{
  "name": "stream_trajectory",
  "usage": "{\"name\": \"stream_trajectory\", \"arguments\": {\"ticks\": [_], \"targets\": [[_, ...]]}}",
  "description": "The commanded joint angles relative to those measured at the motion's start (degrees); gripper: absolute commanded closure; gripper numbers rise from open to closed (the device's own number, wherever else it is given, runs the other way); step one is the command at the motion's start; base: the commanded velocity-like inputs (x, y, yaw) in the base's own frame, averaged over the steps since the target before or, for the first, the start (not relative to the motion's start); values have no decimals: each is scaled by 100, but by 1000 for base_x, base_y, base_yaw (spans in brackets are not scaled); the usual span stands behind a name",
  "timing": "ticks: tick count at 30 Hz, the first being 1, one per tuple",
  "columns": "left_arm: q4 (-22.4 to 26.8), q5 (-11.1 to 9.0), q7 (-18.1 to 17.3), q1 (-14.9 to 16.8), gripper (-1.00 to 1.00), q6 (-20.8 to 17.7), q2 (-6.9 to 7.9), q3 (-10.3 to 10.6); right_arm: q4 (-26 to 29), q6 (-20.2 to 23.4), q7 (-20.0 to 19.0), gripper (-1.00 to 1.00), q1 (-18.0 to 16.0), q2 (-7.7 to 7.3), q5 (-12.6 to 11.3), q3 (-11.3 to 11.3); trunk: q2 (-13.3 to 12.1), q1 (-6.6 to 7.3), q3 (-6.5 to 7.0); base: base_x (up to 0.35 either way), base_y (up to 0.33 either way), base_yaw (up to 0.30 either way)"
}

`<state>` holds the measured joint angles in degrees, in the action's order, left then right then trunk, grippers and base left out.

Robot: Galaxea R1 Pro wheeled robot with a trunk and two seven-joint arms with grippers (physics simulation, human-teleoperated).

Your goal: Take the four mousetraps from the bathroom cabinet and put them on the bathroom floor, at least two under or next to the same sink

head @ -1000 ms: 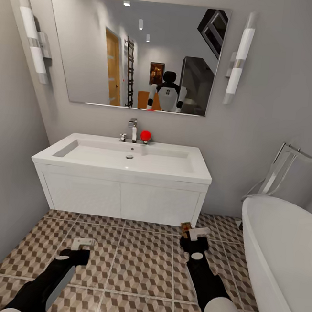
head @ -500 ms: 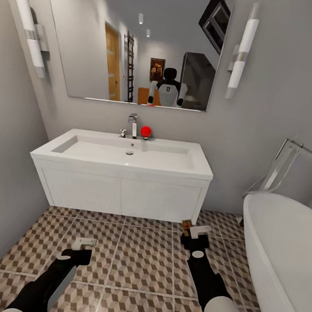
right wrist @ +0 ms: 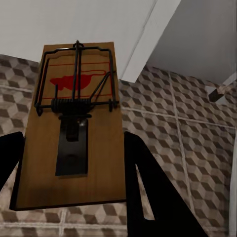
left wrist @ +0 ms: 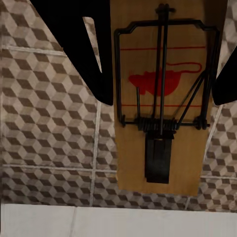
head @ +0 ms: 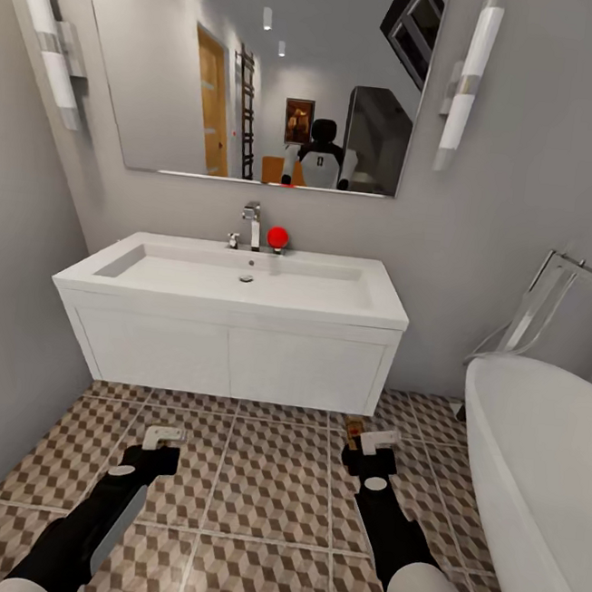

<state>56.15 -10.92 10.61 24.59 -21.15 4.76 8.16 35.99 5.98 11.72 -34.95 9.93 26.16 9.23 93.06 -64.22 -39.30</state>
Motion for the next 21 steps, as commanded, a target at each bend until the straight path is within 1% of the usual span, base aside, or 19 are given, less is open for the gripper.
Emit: {"name": "stream_trajectory", "arguments": {"ticks": [1,3,4,5,8,21], "targets": [[151,-62,55,3,100,-21,2,34,2,33,-11,100,-1,7,-94,18,45,-22,-32,0,0,0],[358,-66,55,2,100,-21,-6,94,-2,39,-11,100,-1,7,-197,13,85,-44,-59,0,0,0],[459,-63,55,2,100,-21,-6,175,-2,38,-11,100,0,7,-223,11,85,-44,-61,0,0,0],[627,-43,59,2,100,-22,26,366,-3,39,-11,100,0,7,-250,10,85,-44,-62,0,0,0],[727,-27,69,2,100,-21,91,498,-12,52,-24,100,1,7,-271,2,85,-44,-63,0,0,0],[720,-33,73,2,100,-27,95,520,-4,70,-21,100,2,7,-278,9,85,-44,-64,0,0,0]]}}
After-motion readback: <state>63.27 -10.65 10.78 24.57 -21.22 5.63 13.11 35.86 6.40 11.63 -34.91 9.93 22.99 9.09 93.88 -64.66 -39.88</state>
